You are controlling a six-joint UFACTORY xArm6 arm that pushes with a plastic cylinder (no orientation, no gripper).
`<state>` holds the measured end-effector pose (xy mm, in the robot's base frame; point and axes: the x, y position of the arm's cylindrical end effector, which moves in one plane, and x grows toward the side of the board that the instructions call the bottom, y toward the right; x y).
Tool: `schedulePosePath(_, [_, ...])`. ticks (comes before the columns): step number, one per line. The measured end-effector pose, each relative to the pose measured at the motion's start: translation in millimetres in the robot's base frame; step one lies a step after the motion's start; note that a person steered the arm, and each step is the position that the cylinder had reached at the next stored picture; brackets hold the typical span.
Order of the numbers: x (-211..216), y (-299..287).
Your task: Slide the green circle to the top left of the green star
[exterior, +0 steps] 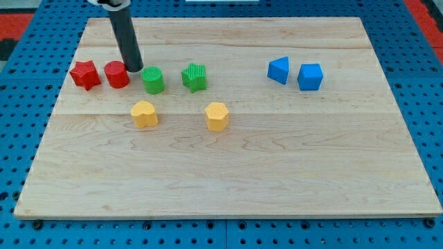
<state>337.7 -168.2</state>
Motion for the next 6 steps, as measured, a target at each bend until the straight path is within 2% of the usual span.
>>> schedulePosePath(2, [46.7, 1.2])
schedulePosePath(4, [41.3, 92.7])
schedulePosePath(5, [50.5, 94.1])
schedulePosePath(6, [59.2, 48.6])
